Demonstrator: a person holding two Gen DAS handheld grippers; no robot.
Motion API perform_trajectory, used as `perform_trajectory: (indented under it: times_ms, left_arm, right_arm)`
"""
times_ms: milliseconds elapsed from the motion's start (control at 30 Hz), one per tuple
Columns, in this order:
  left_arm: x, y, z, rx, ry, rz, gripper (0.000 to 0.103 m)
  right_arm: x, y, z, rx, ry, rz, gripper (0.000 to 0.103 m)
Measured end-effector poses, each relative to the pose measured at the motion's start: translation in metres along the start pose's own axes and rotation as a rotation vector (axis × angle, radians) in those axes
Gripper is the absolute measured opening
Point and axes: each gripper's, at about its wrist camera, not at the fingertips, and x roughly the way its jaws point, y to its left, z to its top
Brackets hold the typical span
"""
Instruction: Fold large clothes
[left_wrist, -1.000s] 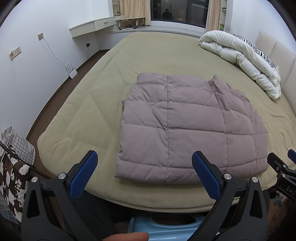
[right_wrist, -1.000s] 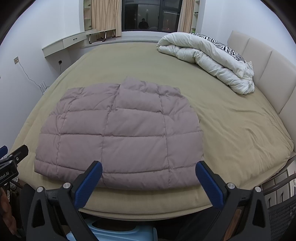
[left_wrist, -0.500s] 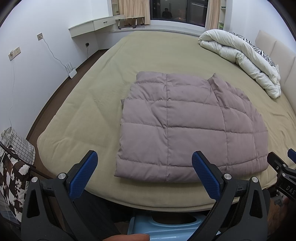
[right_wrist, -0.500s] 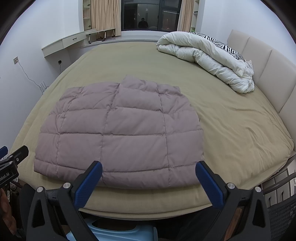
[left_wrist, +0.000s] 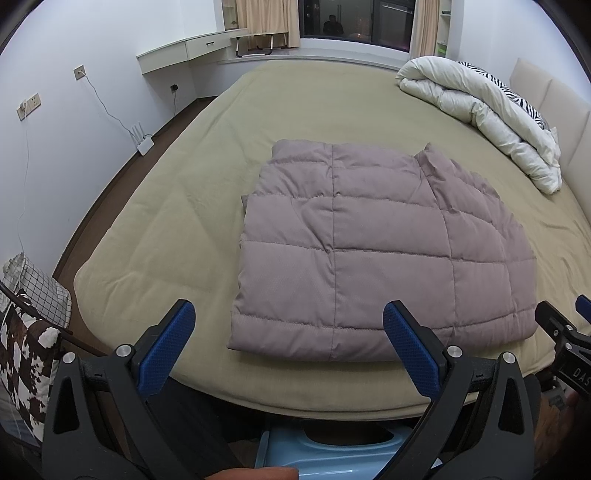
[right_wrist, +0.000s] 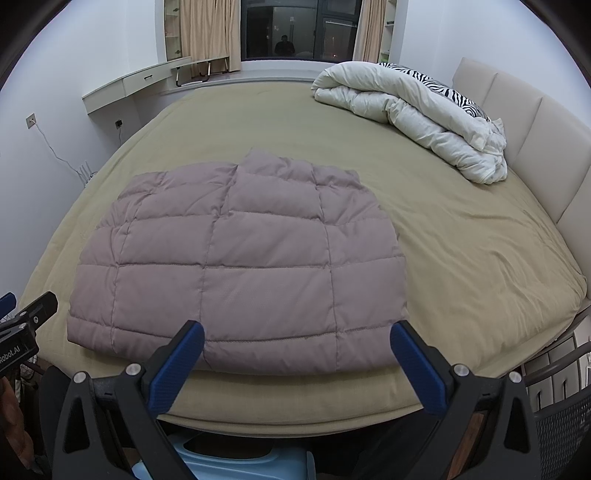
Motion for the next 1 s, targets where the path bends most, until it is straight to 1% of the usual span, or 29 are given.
perform_trajectory:
  times_ms: [1000]
  left_arm:
    - [0.0017,-0.0003,0.0024,0.013,0.007,-0.004,0.103]
  right_arm:
    - [0.0008,0.0001,-0.0007,0.003,0.006,0.006,0.103]
